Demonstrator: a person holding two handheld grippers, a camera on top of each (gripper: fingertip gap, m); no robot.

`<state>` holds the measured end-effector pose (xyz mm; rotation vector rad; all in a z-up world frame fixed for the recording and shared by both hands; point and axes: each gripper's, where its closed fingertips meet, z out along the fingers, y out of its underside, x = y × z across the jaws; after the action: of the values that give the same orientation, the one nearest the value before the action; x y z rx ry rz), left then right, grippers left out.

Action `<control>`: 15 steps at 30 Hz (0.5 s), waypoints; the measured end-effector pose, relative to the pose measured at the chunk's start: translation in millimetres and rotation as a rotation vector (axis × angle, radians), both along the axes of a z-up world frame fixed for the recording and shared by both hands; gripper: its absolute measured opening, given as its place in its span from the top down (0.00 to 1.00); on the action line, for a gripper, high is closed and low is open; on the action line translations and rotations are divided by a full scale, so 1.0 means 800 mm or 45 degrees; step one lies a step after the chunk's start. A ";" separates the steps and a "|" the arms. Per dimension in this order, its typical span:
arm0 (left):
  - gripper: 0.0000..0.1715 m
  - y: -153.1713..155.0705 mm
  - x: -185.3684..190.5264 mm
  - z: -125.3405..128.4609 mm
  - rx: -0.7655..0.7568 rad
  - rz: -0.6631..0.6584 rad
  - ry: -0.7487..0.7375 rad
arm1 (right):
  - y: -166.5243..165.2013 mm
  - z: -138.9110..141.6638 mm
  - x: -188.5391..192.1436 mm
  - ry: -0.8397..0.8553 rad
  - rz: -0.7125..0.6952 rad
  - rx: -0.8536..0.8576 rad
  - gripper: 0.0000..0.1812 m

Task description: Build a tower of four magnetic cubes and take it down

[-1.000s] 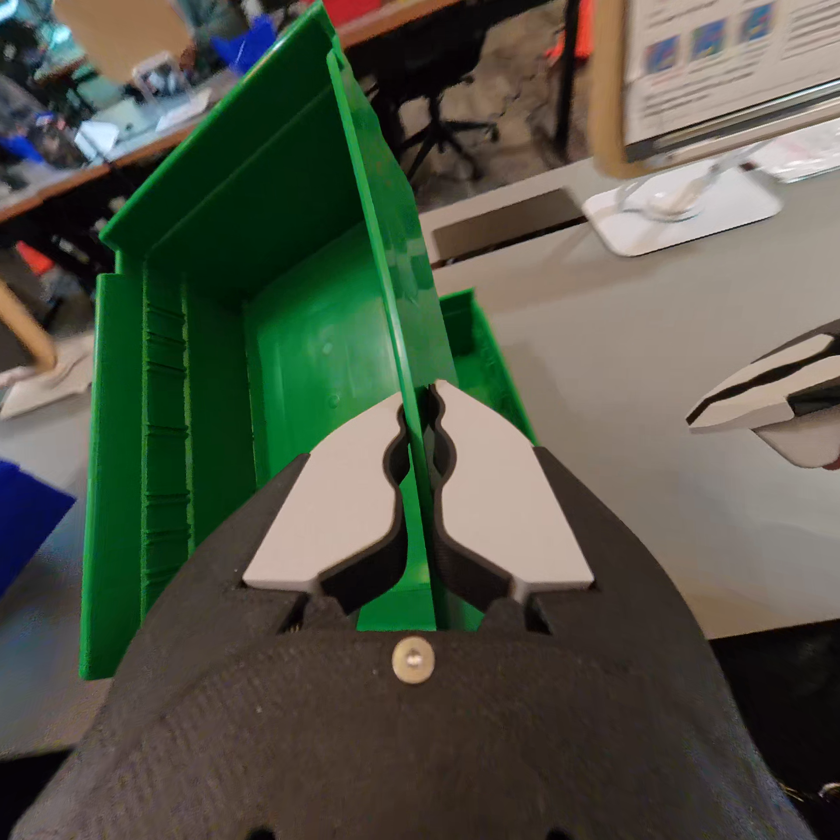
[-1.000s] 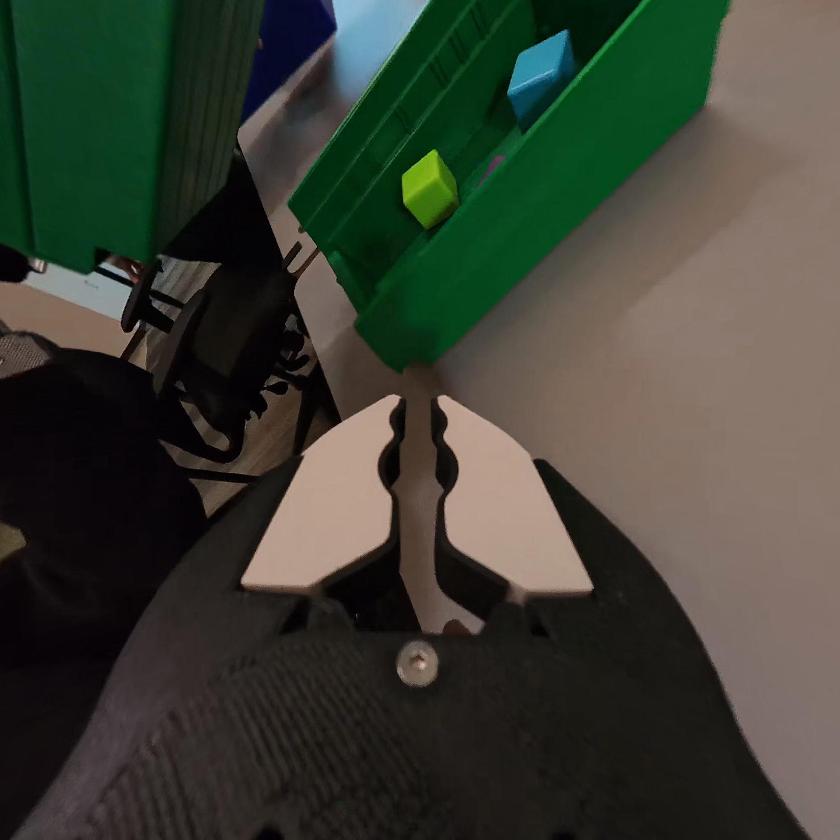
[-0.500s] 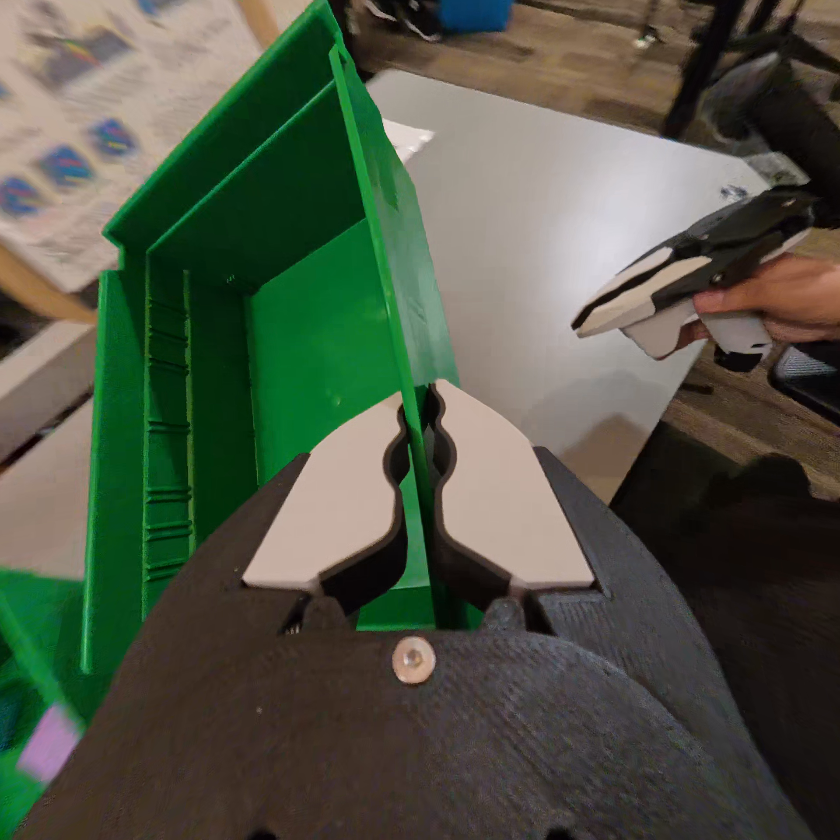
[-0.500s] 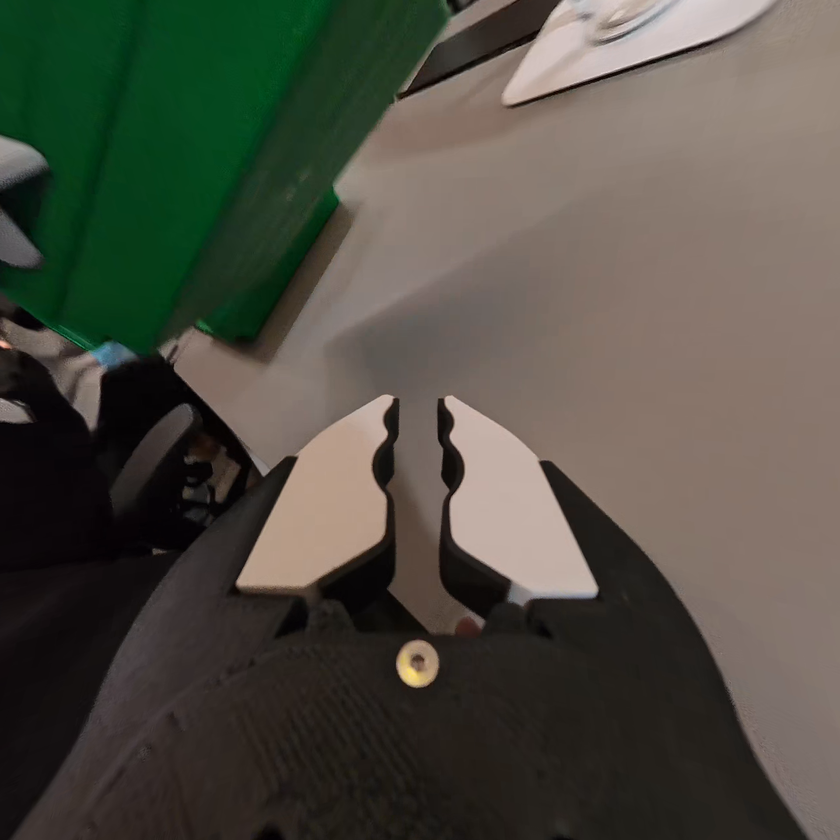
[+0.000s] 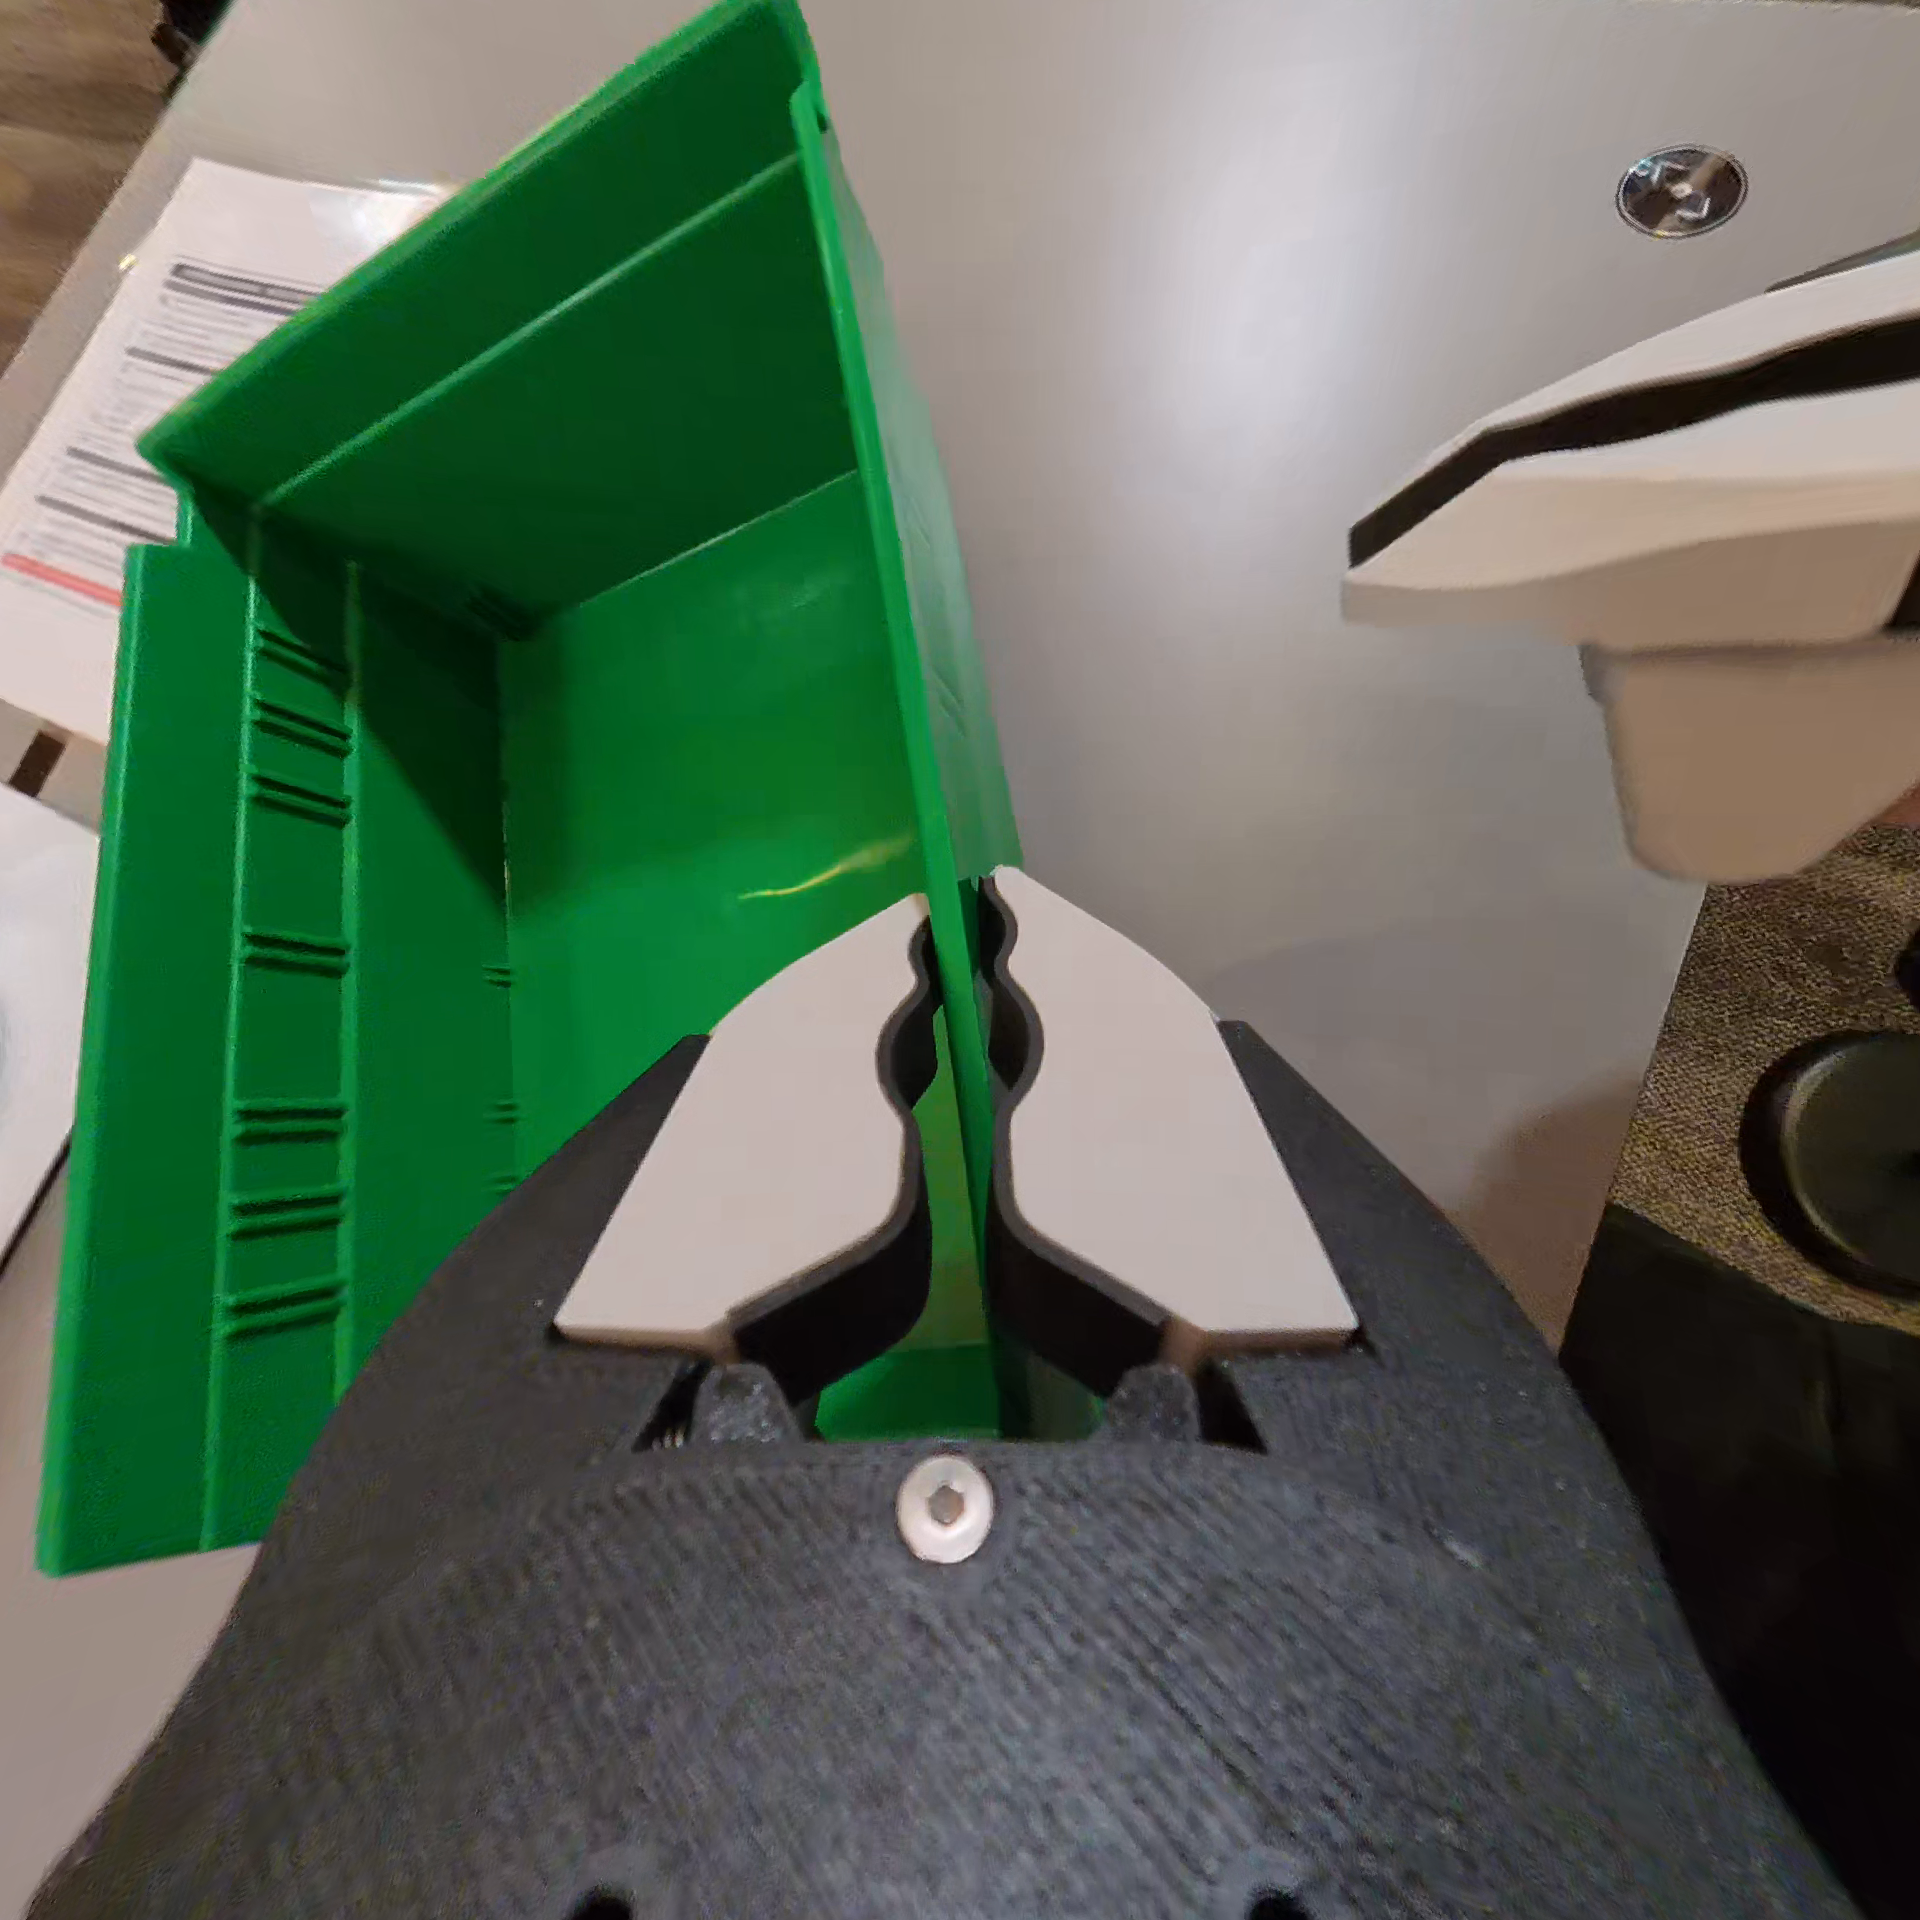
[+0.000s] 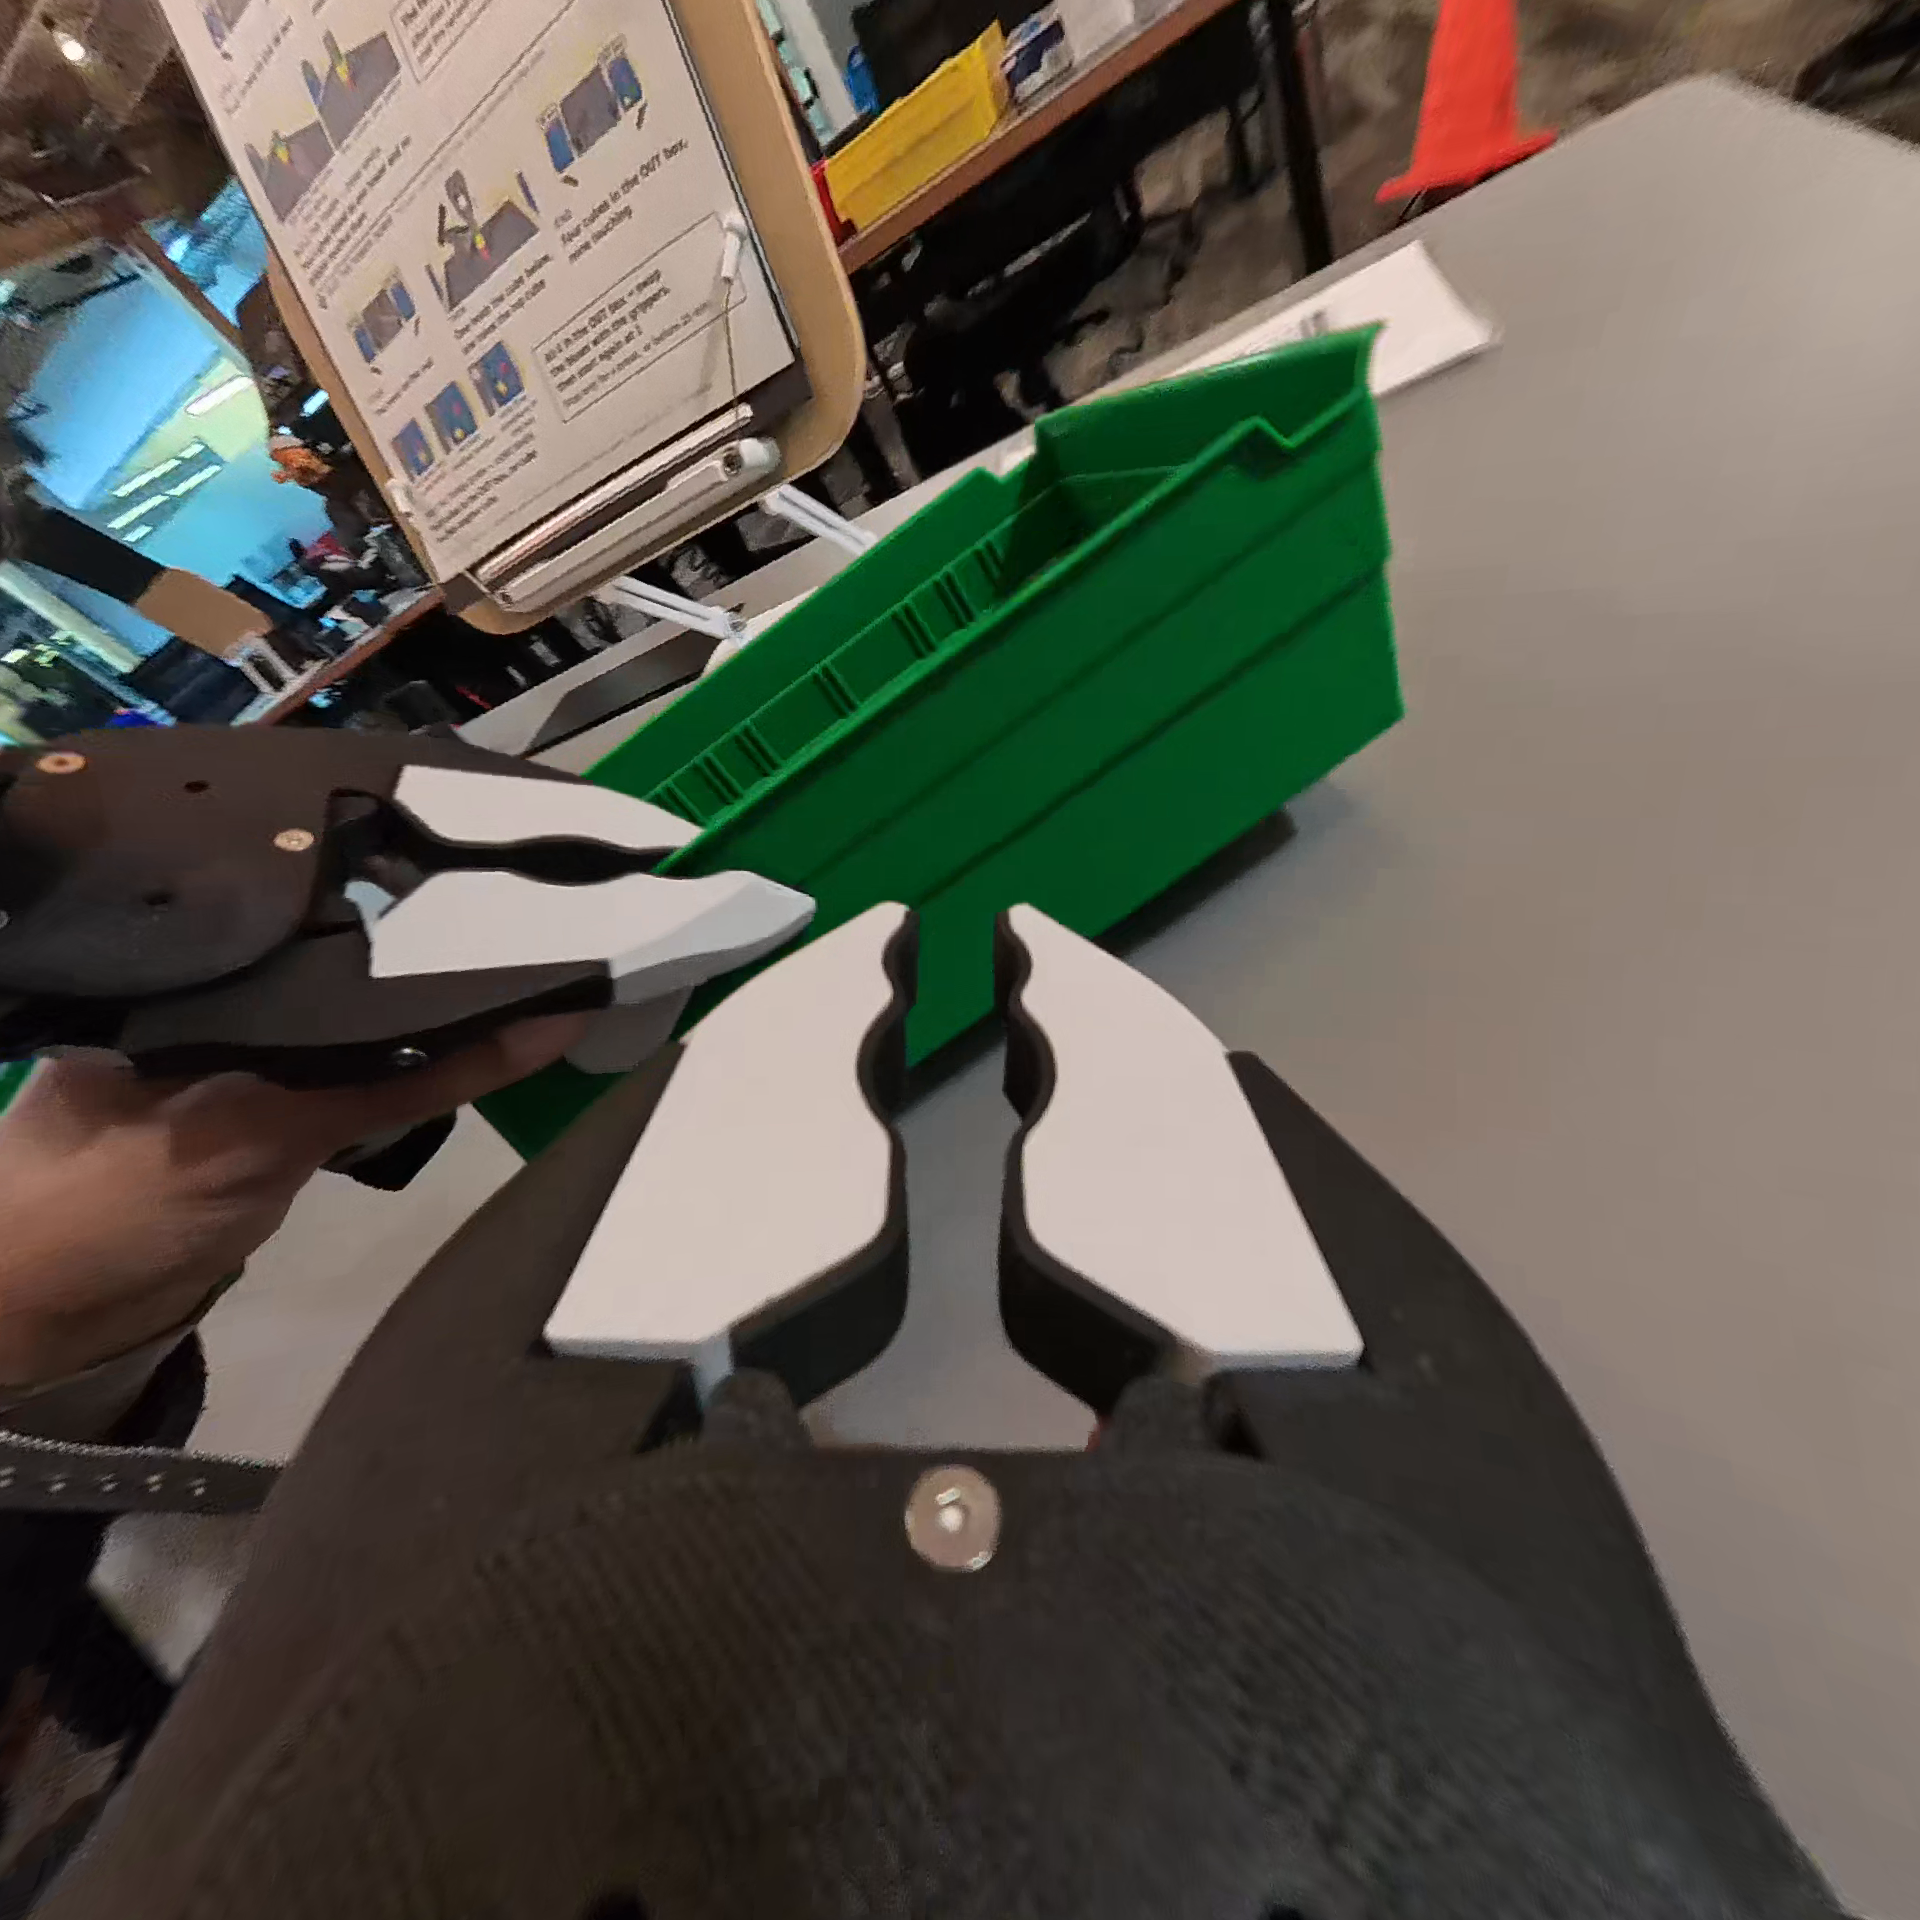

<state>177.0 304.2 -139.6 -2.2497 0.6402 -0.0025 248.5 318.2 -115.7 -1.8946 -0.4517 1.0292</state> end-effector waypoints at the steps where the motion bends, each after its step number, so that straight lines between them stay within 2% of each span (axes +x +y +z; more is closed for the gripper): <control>1: 0.96 0.006 0.007 -0.003 -0.003 -0.005 0.011 | 0.003 -0.001 0.002 -0.014 -0.017 0.019 0.92; 7: 0.96 0.017 0.029 -0.015 -0.003 0.002 -0.068 | 0.006 -0.009 0.003 0.009 -0.024 -0.028 0.88; 12: 0.94 0.012 0.033 -0.020 -0.034 0.025 -0.155 | 0.003 -0.008 -0.001 -0.039 -0.044 0.029 0.82; 15: 0.93 0.008 0.034 -0.008 0.005 0.044 -0.243 | -0.011 0.003 -0.010 -0.004 -0.022 0.035 0.78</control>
<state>204.0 310.8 -145.9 -2.2232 0.4984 -0.1968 240.2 309.2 -113.6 -1.8728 -0.4483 1.0041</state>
